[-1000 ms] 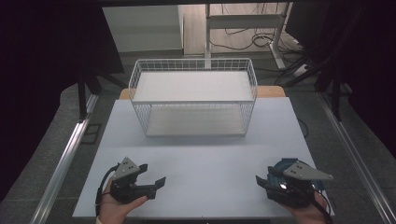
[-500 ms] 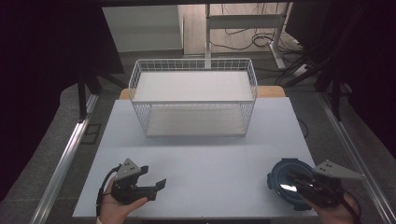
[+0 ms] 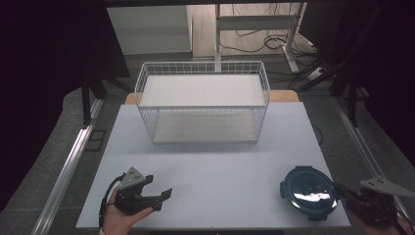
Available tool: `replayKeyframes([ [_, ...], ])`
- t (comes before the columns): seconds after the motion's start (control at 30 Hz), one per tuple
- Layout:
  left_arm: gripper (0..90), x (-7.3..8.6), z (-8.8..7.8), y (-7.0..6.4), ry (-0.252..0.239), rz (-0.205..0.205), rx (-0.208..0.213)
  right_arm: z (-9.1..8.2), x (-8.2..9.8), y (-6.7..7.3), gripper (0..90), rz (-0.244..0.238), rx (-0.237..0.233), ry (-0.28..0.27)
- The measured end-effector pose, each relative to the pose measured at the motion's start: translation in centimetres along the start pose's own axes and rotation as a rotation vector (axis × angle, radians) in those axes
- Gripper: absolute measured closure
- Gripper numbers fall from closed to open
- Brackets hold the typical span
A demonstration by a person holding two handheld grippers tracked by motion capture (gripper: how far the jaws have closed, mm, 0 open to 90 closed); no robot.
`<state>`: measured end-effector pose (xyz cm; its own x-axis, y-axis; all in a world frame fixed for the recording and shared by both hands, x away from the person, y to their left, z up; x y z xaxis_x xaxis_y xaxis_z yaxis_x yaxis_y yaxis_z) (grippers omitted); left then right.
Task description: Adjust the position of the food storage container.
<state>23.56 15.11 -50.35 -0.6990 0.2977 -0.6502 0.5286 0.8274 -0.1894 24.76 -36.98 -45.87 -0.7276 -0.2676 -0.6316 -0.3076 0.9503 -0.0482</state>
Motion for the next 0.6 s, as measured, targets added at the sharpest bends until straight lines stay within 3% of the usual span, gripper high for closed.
replayKeyframes([
  [0.1,19.6,0.1,0.0,0.1,0.003,-0.003,-0.002,0.1,1.2,-1.4,89.6,0.035,0.035,0.030],
  [0.13,19.6,0.1,0.0,0.1,0.006,-0.003,-0.003,0.3,2.0,-2.2,89.6,0.051,0.072,0.057],
  [0.27,19.6,0.2,0.2,0.0,0.012,0.000,-0.003,1.4,3.5,-3.1,89.6,0.073,0.092,0.121],
  [0.4,19.6,0.3,0.3,0.1,0.016,-0.002,-0.004,2.6,4.4,-3.1,89.6,0.069,0.084,0.179],
  [0.6,19.7,0.4,0.3,0.1,0.017,-0.007,-0.004,3.4,4.7,-2.6,89.7,0.051,0.091,0.222],
])
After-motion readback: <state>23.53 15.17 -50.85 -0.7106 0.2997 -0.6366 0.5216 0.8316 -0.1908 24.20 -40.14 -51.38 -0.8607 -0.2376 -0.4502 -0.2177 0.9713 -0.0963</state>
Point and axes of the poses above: each handheld gripper's, and its own axes: z roughly forward along the jaws, x roughly out of its underside, y roughly to its left, the point moved 7 cm from there along z, roughly forward along the jaws, and after that the axes turned 10 degrees about y, right-handed, at the moved point
